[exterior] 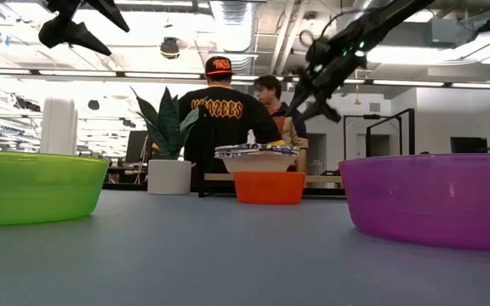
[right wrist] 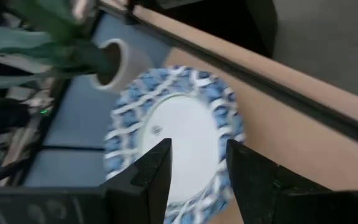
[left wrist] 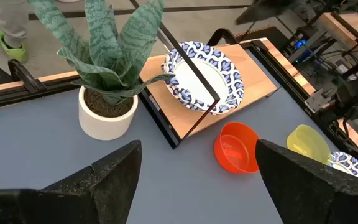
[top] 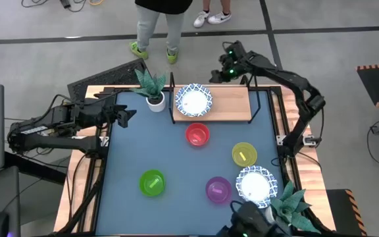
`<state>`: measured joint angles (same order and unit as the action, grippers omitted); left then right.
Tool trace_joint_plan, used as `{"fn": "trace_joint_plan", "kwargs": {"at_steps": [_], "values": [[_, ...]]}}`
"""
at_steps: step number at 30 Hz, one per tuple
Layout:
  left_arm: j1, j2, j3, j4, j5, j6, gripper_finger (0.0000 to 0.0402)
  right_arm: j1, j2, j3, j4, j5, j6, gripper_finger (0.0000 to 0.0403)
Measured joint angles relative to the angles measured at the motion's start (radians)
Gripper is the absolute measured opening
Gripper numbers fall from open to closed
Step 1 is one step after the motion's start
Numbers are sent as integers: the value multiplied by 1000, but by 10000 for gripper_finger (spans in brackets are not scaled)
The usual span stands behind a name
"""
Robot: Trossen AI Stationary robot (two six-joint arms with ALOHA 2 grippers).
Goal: Place and stack bowls onto a shelf
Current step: Stack the white patterned bowl on top of the white patterned bowl on the shelf
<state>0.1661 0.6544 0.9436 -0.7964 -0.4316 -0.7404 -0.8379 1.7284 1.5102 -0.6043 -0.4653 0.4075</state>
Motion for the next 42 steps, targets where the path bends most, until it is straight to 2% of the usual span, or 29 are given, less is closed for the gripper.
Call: {"fn": "trace_joint_plan", "kwargs": {"at_steps": [4,9,15,19,23,30,36,42], "values": [[0,0,0,0,6,25,300,2,-119,37,-151,-38,-63,176],[0,0,0,0,8,25,300,83,-258,40,-421,8,-187,176],[0,0,0,0,31,25,300,294,-358,40,-713,207,-270,176],[0,0,0,0,34,25,300,487,-371,40,-811,277,-287,175],[0,0,0,0,34,26,300,675,-366,28,-823,310,-349,175],[0,0,0,-1,34,66,300,952,-366,-101,-713,310,-550,175],[0,0,0,-2,34,67,300,1046,-343,-234,-564,310,-617,175],[0,0,0,-16,33,67,300,1060,-219,-272,-521,303,-721,175]]}}
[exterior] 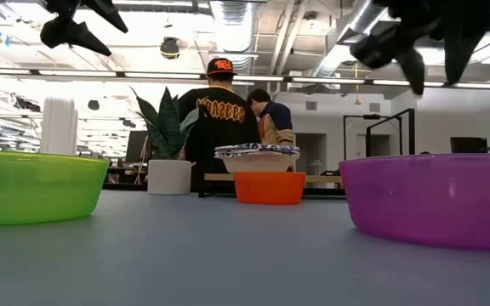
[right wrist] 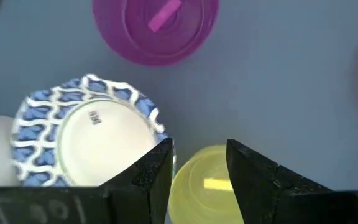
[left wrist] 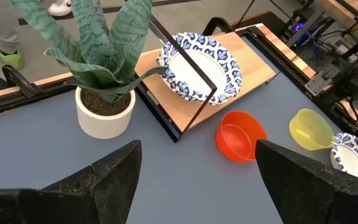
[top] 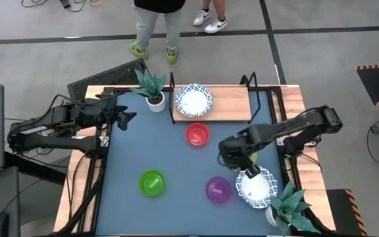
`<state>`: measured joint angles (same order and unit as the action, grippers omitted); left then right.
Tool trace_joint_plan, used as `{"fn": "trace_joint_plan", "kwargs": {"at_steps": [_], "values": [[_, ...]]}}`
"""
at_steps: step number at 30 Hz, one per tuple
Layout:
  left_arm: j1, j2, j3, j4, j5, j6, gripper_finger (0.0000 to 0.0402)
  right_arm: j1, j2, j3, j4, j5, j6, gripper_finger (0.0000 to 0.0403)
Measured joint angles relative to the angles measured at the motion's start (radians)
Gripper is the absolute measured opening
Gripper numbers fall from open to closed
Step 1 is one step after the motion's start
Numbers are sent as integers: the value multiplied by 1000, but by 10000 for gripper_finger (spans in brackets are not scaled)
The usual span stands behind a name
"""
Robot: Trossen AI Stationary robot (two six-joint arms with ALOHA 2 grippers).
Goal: Place and stack bowls onto a shelf
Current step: Stack the white patterned bowl on top of the white patterned bowl on the shelf
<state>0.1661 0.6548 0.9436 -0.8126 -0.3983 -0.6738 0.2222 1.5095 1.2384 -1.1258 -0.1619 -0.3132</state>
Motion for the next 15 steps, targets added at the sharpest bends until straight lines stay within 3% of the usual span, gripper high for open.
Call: {"fn": "trace_joint_plan", "kwargs": {"at_steps": [8,15], "values": [[0,0,0,-18,0,-1,300,6,217,0,39,-165,-122,175],[0,0,0,-45,1,-3,300,38,342,0,-3,-208,-193,175]]}}
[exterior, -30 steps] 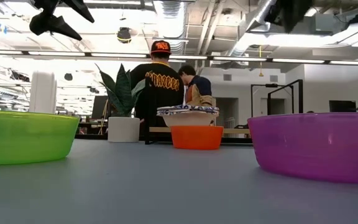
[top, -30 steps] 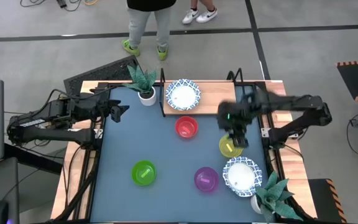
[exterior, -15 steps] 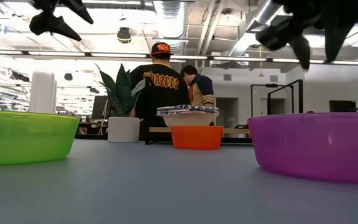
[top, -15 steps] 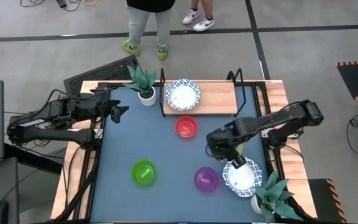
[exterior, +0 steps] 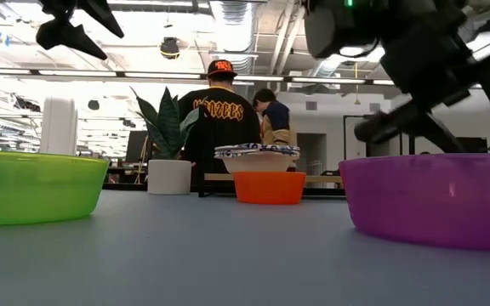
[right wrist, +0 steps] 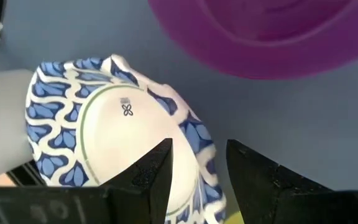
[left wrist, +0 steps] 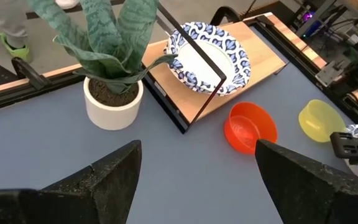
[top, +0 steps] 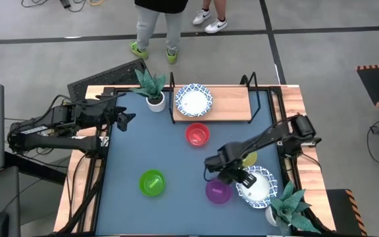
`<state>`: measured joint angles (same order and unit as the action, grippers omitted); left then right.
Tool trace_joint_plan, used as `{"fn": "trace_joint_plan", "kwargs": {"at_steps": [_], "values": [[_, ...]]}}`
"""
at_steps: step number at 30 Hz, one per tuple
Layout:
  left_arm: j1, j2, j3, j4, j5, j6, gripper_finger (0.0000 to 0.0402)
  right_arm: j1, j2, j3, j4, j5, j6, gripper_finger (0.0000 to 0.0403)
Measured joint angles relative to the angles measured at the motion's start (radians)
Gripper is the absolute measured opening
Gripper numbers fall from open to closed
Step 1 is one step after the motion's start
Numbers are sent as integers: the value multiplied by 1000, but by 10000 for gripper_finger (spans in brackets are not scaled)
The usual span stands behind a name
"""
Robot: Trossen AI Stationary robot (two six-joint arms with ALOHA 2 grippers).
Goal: Place and stack bowls onto a shelf
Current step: Stack the white patterned bowl on top of the white patterned bowl on the shelf
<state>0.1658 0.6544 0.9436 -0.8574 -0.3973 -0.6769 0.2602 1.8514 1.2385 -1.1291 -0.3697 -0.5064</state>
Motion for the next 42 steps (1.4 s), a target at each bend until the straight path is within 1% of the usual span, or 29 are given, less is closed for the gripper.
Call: {"fn": "trace_joint_plan", "kwargs": {"at_steps": [4,7,10,16,17,22,27,33,38,42], "values": [[0,0,0,-7,0,0,300,9,37,0,-1,0,0,175],[0,0,0,-8,0,0,300,14,52,0,-4,0,3,160],[0,0,0,-8,0,0,300,15,52,0,-10,0,6,122],[0,0,0,-9,1,0,300,14,52,0,-23,-1,8,26],[0,0,0,-9,1,0,300,14,52,0,-23,-1,8,20],[0,0,0,-10,1,0,300,14,51,0,-25,0,10,22],[0,0,0,-16,1,0,300,14,35,10,-63,1,10,21],[0,0,0,-18,0,0,300,3,-14,33,-99,-4,7,21],[0,0,0,-22,-6,10,300,-31,-62,36,-104,0,14,21],[0,0,0,-22,-8,13,300,-70,-93,36,-102,3,60,21]]}}
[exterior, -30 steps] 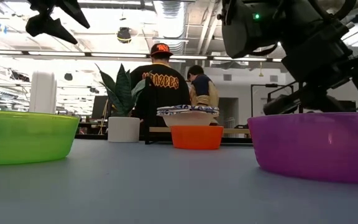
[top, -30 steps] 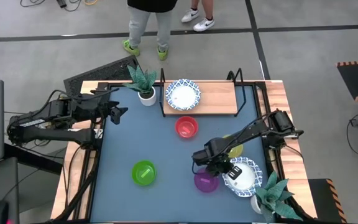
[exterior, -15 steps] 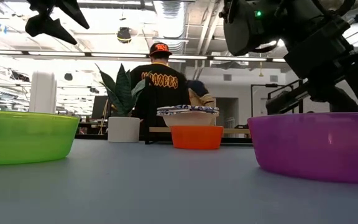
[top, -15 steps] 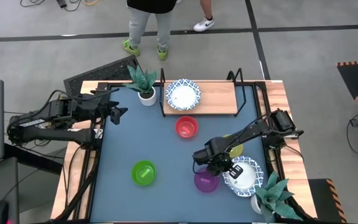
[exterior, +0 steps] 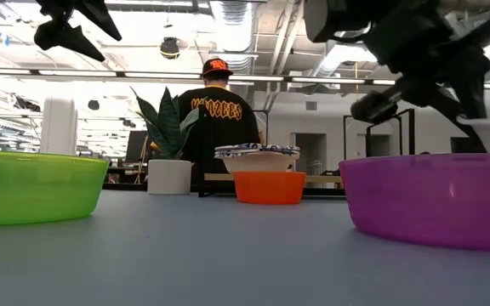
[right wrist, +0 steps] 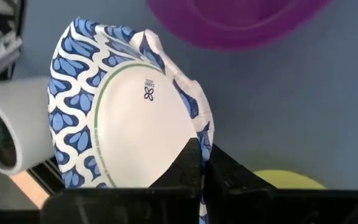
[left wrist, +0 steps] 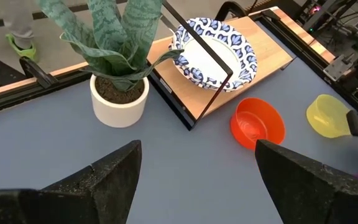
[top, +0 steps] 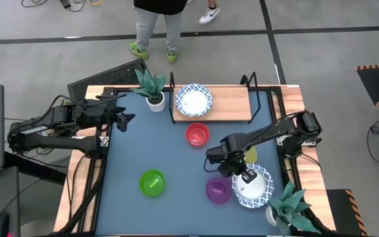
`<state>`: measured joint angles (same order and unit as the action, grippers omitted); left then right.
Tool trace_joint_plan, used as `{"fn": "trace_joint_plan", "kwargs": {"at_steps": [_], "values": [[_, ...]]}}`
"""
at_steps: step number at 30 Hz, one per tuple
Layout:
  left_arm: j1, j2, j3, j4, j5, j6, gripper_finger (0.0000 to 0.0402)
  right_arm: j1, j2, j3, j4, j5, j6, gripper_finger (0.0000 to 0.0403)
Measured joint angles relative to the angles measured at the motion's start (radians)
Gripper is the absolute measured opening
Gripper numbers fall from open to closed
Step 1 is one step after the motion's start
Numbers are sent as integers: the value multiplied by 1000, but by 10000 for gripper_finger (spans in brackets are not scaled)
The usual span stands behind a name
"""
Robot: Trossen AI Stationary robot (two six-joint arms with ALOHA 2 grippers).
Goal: Place and stack bowls onto a shelf
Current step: Stack the white patterned bowl on top of the white patterned bowl on the shelf
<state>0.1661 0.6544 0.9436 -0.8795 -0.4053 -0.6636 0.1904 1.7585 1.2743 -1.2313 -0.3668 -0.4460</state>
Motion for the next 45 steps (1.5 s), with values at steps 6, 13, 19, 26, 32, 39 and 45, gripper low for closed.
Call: {"fn": "trace_joint_plan", "kwargs": {"at_steps": [6,13,19,26,32,39,45], "values": [[0,0,0,1,0,1,300,-66,-90,0,-64,-61,6,21],[0,0,0,2,-1,-3,300,-178,-211,0,-29,-239,176,21],[0,0,0,3,-2,-12,300,-294,-303,0,240,-275,438,28],[0,0,0,2,-6,-35,300,-443,-352,2,626,0,879,20],[0,0,0,2,-29,-40,300,-587,-318,2,887,282,1172,20],[0,0,0,2,-28,-40,300,-756,-238,2,898,326,1292,20],[0,0,0,2,-28,-40,300,-840,-138,0,825,164,1266,20]]}}
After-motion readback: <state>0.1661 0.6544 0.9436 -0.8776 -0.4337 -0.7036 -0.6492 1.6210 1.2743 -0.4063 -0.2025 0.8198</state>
